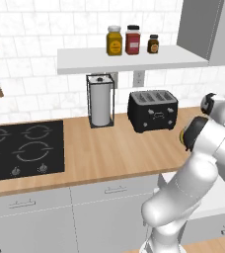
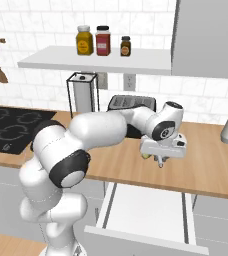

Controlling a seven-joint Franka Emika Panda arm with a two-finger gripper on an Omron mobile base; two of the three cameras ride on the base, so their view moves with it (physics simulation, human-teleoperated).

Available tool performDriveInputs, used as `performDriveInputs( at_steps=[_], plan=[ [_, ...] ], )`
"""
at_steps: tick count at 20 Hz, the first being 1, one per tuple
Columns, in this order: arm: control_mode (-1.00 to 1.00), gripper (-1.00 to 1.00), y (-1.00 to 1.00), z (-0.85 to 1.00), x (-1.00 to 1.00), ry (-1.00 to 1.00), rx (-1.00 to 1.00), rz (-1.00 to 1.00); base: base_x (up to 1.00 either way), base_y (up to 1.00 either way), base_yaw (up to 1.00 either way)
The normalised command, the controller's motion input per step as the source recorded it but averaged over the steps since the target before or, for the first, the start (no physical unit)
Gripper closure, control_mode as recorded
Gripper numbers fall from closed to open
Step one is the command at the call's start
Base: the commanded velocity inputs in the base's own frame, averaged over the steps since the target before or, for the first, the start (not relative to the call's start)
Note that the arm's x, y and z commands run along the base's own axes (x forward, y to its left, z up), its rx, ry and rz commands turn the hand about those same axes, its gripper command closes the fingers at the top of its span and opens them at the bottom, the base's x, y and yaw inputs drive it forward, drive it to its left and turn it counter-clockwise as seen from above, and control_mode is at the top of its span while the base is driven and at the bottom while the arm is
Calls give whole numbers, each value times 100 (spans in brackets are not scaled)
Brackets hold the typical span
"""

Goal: Pick the whisk from the drawer and place it on the counter.

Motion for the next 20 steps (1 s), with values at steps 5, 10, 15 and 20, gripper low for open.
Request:
performDriveInputs(
  at_steps=[5, 10, 15, 20],
  plan=[
    [-100, 100, 0, -69, 52, 0, 3, -12, 0, 0, 0],
    [-100, 100, -4, -59, 38, -1, 0, -5, 0, 0, 0],
    [-100, 100, -8, -17, 7, 0, 0, -1, 0, 0, 0],
    [-100, 100, 0, -20, 3, 0, 0, 0, 0, 0, 0]
  ],
)
